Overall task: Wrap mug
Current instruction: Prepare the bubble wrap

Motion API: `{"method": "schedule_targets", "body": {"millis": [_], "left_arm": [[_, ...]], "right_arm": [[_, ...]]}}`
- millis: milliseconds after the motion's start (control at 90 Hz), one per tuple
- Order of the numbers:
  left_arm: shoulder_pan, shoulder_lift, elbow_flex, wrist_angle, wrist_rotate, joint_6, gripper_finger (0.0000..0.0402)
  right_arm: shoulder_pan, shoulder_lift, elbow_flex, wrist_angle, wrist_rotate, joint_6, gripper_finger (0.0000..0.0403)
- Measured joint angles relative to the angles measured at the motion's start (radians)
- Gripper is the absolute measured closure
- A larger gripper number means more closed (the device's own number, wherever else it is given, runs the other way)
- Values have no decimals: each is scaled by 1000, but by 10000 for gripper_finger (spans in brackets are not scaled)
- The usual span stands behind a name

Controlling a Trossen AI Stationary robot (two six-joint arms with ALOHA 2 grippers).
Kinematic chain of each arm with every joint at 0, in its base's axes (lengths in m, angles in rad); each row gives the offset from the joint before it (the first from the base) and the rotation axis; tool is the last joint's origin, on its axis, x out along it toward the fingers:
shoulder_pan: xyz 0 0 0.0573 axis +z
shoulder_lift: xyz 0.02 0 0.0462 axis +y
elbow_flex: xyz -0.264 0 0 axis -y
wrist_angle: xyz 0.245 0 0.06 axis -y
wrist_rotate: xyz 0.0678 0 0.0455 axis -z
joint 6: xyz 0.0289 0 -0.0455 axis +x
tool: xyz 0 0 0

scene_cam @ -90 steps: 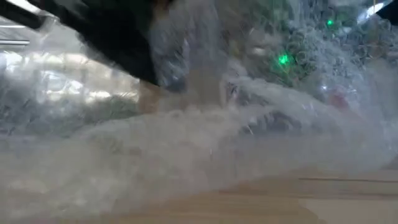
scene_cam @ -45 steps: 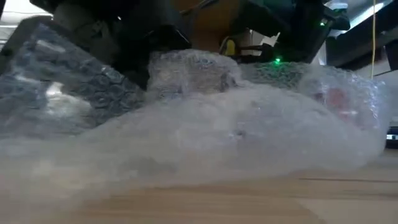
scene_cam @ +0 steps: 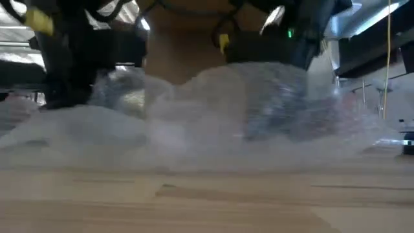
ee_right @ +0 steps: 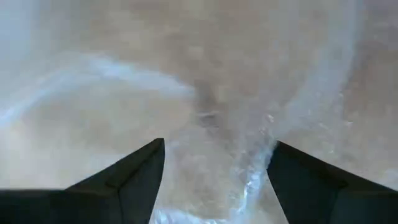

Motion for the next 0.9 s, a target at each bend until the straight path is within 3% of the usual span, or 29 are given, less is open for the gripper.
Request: {"method": "schedule_targets", "body": {"millis": [144,344,578,900], "left_arm": [[-6,-77,0,-18,-13,-21,402],[-85,-201,2,51,15,-68,402],[-202,-230,2,89,83,-143,402],[-424,-226,2,160,238,-540,402]], "right_arm": [[-1,-2,96,-97,27,-92,146],[-13,-4,114,-118,260,-131,146],[-47,48,17,-25,215,-47,146],[-105,97,-56,8,209,100,146]]}}
